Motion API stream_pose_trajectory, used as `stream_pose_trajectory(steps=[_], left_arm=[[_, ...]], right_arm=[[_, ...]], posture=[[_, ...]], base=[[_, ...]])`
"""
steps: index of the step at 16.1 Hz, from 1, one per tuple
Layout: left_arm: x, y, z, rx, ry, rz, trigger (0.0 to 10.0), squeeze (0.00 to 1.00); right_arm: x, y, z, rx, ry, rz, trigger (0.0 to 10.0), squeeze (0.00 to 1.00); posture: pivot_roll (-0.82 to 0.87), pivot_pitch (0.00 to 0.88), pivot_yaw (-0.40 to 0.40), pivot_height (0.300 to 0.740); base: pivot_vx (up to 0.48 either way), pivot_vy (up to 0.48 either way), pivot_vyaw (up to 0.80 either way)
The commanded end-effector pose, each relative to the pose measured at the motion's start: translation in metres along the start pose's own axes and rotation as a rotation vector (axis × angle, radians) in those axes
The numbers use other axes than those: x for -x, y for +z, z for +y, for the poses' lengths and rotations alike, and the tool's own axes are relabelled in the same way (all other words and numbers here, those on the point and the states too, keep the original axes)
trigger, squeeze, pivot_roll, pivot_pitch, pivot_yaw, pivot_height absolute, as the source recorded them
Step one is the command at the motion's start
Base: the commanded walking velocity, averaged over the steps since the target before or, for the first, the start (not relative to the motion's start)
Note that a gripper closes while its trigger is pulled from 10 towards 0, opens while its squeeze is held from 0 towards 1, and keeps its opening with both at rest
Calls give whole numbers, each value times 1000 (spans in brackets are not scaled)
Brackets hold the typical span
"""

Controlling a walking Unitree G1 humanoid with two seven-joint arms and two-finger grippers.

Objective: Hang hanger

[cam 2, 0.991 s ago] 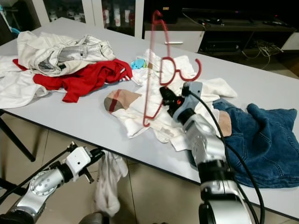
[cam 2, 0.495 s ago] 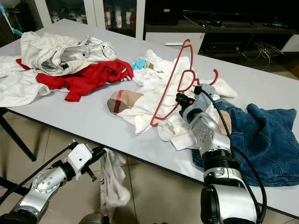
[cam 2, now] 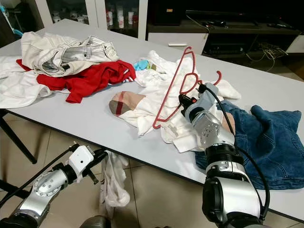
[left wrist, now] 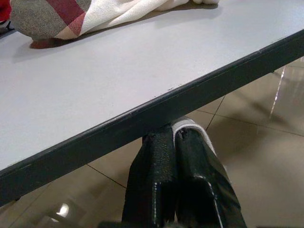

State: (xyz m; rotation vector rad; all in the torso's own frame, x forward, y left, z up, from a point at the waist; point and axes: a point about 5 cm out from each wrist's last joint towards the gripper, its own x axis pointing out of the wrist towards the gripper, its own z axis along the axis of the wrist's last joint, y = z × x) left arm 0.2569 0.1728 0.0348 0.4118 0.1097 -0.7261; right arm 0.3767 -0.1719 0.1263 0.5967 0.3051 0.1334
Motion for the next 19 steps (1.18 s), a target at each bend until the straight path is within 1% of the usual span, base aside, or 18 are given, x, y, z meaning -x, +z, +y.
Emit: stream_pose_trajectory(steps=[1, 3, 4, 5, 6, 7, 8, 9, 10, 12, 13, 14, 15, 18, 19], left_arm=[[-11, 77, 39, -118, 157, -379, 0, 0], [-12, 78, 38, -113, 157, -379, 0, 0], [-12, 79, 38, -110, 155, -381, 0, 0], [-12, 80, 38, -108, 154, -381, 0, 0], [-13, 80, 37, -104, 150, -381, 0, 0], [-13, 79, 36, -101, 147, -381, 0, 0], [-13, 79, 34, -96, 142, -379, 0, 0], [-14, 77, 31, -77, 127, -368, 0, 0], [-15, 69, 23, -14, 82, -329, 0, 0], [-10, 58, 10, 47, 32, -293, 0, 0], [-6, 51, 5, 94, 21, -272, 0, 0], [-4, 48, 4, 112, 23, -260, 0, 0], [0, 39, 4, 148, 35, -227, 0, 0], [7, 33, 4, 170, 33, -191, 0, 0], [12, 26, -2, 179, -3, -151, 0, 0]], right_arm=[[0, 3, -3, 2, -26, 13, 10000, 0], [-1, 7, -1, -36, -27, 15, 10000, 0], [-1, 6, -2, -70, -42, 28, 10000, 706], [-1, 5, -4, -82, -61, 44, 10000, 922], [-1, 2, -7, -88, -92, 67, 10000, 969], [-1, 1, -8, -89, -114, 77, 10000, 929], [-1, 1, -9, -94, -128, 79, 10000, 839], [-1, 2, -9, -100, -136, 82, 10000, 855], [-1, 4, -7, -103, -131, 87, 10000, 867], [-2, 6, -2, -99, -114, 97, 10000, 827], [-2, 7, -1, -96, -114, 97, 10000, 0], [-2, 7, 0, -92, -113, 98, 10000, 0], [-3, 6, 2, -77, -109, 108, 10000, 0], [-3, 5, 4, -65, -107, 126, 10000, 0], [-3, 4, 4, -60, -110, 137, 10000, 0]], posture=[[31, 0, -60, 740], [28, 0, -60, 740], [28, 0, -59, 740], [27, 0, -59, 740], [26, 0, -58, 740], [25, 0, -58, 740], [26, 0, -58, 740], [24, 0, -57, 740], [23, 0, -56, 740], [21, 0, -55, 740], [25, 0, -56, 740], [25, 0, -56, 740], [29, 0, -59, 740], [33, 0, -63, 740], [35, 0, -63, 740]], base=[[0, 0, 0], [0, 0, 0], [0, 0, 0], [0, 0, 0], [0, 0, 0], [0, 0, 0], [0, 0, 0], [0, 0, 0], [0, 0, 0], [0, 0, 0], [0, 0, 0], [0, 0, 0], [0, 0, 0], [0, 0, 0], [0, 0, 0]])
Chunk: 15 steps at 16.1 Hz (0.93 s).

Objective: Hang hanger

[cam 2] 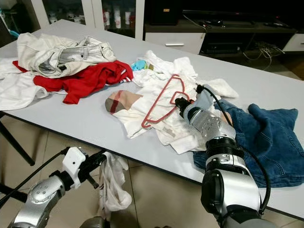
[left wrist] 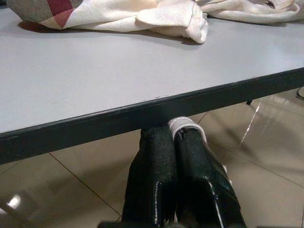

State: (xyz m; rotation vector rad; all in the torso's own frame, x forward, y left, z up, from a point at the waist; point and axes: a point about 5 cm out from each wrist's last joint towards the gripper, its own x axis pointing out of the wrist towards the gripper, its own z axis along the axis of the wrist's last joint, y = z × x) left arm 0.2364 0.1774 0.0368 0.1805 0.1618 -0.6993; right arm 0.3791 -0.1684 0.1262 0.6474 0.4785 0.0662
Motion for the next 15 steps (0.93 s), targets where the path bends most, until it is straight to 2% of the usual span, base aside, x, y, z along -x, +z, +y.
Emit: stream_pose_trajectory(steps=[1, 2, 9, 11, 15], left_arm=[[-6, 24, 1, -52, -36, -112, 0, 0], [0, 15, -5, -32, -58, -79, 0, 0], [20, -17, -11, 56, -37, 58, 0, 0], [31, -33, -15, 64, -45, 125, 0, 0], [40, -47, -19, 79, -45, 192, 0, 0]], right_arm=[[1, 5, 2, 15, -9, -4, 10000, 0], [1, 6, 2, 18, -11, -2, 10000, 0], [2, 4, 2, 25, -10, 12, 10000, 0], [2, 4, 3, 29, -8, 14, 10000, 0], [2, 3, 2, 63, -9, 17, 10000, 0]], posture=[[35, 0, -63, 740], [32, 0, -62, 740], [38, 0, -62, 740], [36, 0, -61, 740], [38, 0, -61, 740]], base=[[0, 0, 0], [0, 0, 0], [0, 0, 0], [0, 0, 0], [0, 0, 0]])
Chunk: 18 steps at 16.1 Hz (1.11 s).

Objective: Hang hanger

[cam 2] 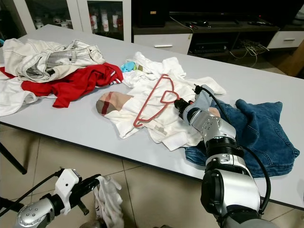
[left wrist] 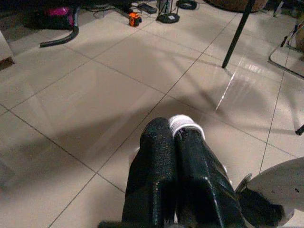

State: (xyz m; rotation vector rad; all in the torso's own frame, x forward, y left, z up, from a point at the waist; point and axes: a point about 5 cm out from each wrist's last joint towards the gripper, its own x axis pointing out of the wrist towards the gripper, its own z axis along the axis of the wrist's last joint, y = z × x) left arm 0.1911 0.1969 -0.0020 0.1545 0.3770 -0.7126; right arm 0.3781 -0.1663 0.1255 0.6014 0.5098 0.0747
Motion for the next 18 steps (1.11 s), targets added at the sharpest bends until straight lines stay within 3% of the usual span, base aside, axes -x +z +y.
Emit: stream_pose_trajectory(steps=[1, 2, 4, 6, 7, 8, 9, 11, 12, 13, 15, 18], left_arm=[[3, -3, 0, -13, -3, 14, 0, 0], [8, -16, 1, 3, 18, 59, 0, 0], [13, -26, 3, 28, 53, 97, 0, 0], [14, -35, 4, 87, 105, 121, 0, 0], [15, -39, 3, 100, 115, 132, 0, 0], [15, -41, 3, 104, 119, 136, 0, 0], [17, -45, 1, 105, 122, 151, 0, 0], [18, -48, 1, 103, 129, 164, 0, 0], [19, -49, 2, 106, 138, 165, 0, 0], [19, -50, 2, 108, 144, 164, 0, 0], [18, -50, 2, 106, 146, 159, 0, 0], [13, -46, 3, 96, 154, 132, 0, 0]], right_arm=[[2, 5, 1, 33, 5, -16, 10000, 0], [2, 4, 5, 191, 5, -24, 10000, 0], [2, -6, 9, 324, 25, 42, 10000, 0], [2, -17, 5, 330, 14, 95, 10000, 0], [3, -17, 4, 320, 10, 93, 10000, 102], [3, -17, 4, 319, 10, 92, 10000, 1000], [5, -14, 4, 345, 9, 87, 10000, 1000], [8, -10, 6, 541, -4, 82, 10000, 1000], [9, -10, 8, 656, -1, 79, 10000, 133], [11, -8, 10, 777, -2, 63, 10000, 0], [14, -8, 13, 1020, -9, 39, 10000, 0], [19, -12, 17, 1143, 34, 16, 10000, 0]], posture=[[38, 0, -61, 740], [38, 0, -60, 740], [37, 0, -61, 740], [37, 0, -61, 740], [37, 0, -61, 740], [26, 0, -59, 740], [24, 0, -58, 740], [24, 0, -59, 740], [23, 0, -59, 740], [23, 0, -59, 740], [21, 0, -61, 740], [21, 0, -63, 740]], base=[[0, 0, 0], [0, 0, 0], [0, 0, 0], [0, 0, 0], [0, 0, 0], [0, 0, 0], [0, 0, 0], [0, 0, 0], [0, 0, 0], [0, 0, 0], [0, 0, 0], [0, 0, 0]])
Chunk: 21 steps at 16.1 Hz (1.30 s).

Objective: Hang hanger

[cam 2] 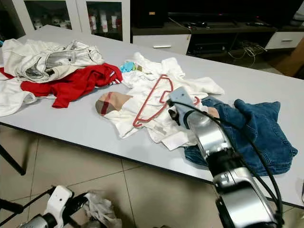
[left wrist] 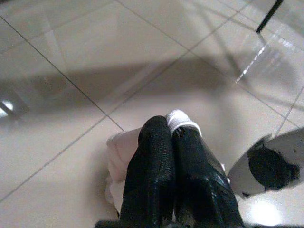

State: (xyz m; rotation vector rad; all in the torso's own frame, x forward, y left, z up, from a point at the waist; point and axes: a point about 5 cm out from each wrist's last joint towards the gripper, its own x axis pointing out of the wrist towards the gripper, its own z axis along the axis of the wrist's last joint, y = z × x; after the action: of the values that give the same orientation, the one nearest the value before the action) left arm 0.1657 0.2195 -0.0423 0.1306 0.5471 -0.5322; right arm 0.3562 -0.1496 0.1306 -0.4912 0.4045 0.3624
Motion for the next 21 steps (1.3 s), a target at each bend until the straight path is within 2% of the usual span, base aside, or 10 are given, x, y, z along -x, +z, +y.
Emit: stream_pose_trajectory(steps=[1, 2, 4, 7, 8, 10, 14, 18, 21], left_arm=[[-4, 8, 2, -17, 10, -38, 0, 0], [-5, 10, 3, -18, 13, -45, 0, 0], [-7, 14, 4, -16, 29, -68, 0, 0], [-7, 14, 4, -17, 32, -77, 0, 0], [-8, 17, 4, -16, 42, -92, 0, 0], [-8, 18, 6, -11, 58, -104, 0, 0], [2, 12, 9, 3, 106, -102, 0, 0], [16, 14, 13, 14, 175, -163, 0, 0], [10, 17, 9, 2, 169, -166, 0, 0]], right_arm=[[3, 3, -2, 49, -9, -22, 10000, 0], [5, 2, -3, 63, -20, -28, 10000, 0], [19, 9, -9, 61, -102, -143, 10000, 0], [37, 14, -6, 40, -142, -266, 10000, 0], [46, 8, -4, 22, -171, -302, 10000, 0], [51, -3, -2, 8, -191, -291, 10000, 0], [53, -6, -3, 13, -216, -291, 10000, 0], [51, -4, -1, 15, -210, -305, 10000, 0], [45, 1, 1, -18, -190, -310, 10000, 0]], posture=[[23, 0, -65, 740], [23, 0, -65, 740], [16, 0, -64, 740], [0, 0, -60, 740], [-4, 0, -59, 740], [-4, 0, -57, 740], [5, 0, -57, 740], [29, 0, -63, 740], [53, 0, -71, 740]], base=[[0, 0, 0], [0, 0, 0], [0, 0, 0], [0, 0, 0], [0, 0, 0], [0, 0, 0], [0, 0, 0], [0, 0, 0], [0, 0, 0]])
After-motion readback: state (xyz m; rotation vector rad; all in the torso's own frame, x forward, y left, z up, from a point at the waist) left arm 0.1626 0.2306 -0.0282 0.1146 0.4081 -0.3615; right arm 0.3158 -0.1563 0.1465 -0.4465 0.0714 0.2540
